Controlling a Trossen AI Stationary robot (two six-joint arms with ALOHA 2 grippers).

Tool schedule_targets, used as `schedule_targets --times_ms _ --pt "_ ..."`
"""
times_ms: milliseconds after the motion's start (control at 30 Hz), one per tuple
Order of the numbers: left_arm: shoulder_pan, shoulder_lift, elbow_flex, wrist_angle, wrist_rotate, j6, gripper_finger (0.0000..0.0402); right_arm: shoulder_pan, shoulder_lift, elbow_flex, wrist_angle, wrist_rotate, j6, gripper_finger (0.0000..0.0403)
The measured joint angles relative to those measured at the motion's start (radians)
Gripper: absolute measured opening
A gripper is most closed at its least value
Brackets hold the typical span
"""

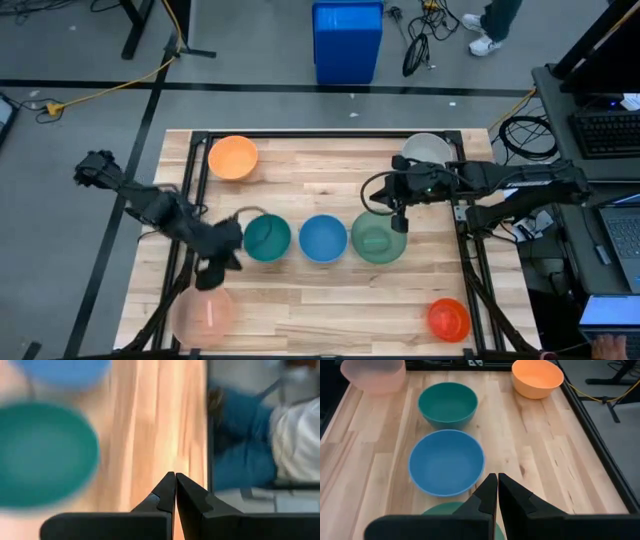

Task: Nest bowls inside each other
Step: Stack the pink transparent bowl on top of the blue transparent bowl

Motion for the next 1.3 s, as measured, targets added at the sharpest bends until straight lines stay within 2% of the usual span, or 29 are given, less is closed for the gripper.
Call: schedule_targets --times_ms 67,233,400,567,733,867,1133,1300 --pt "-0.047 0.038 0.0 0.005 0.047 -0.048 0.0 0.006 0.001 0.0 0.0 0.0 -0.002 0.0" --pt "-0.147 0.116 0.0 0.034 0.076 -0.195 0.0016 0.023 0.001 0.0 0.0 0.0 0.007 0.0" --pt "-0.235 0.209 0.0 -0.058 0.01 -0.221 0.0085 0.038 0.001 0.0 -0.003 0.0 0.016 0.0" --pt "-0.302 0.309 0.0 -0.11 0.0 -0.202 0.0162 0.055 0.001 0.0 -0.009 0.001 0.026 0.0" --pt "-0.341 0.376 0.0 -0.111 -0.051 -0.145 0.0205 0.073 0.001 0.0 -0.009 0.001 0.035 0.0" --pt "-0.357 0.4 0.0 -0.171 -0.128 -0.126 0.0213 0.076 0.001 0.0 0.0 0.0 0.037 0.0" --pt "-0.383 0.417 -0.051 -0.199 -0.138 -0.016 0.0213 0.078 0.001 0.0 -0.001 0.002 0.057 0.0" --pt "-0.382 0.417 -0.094 -0.199 -0.139 -0.005 0.0211 0.089 0.001 0.0 -0.001 0.001 0.05 0.0"
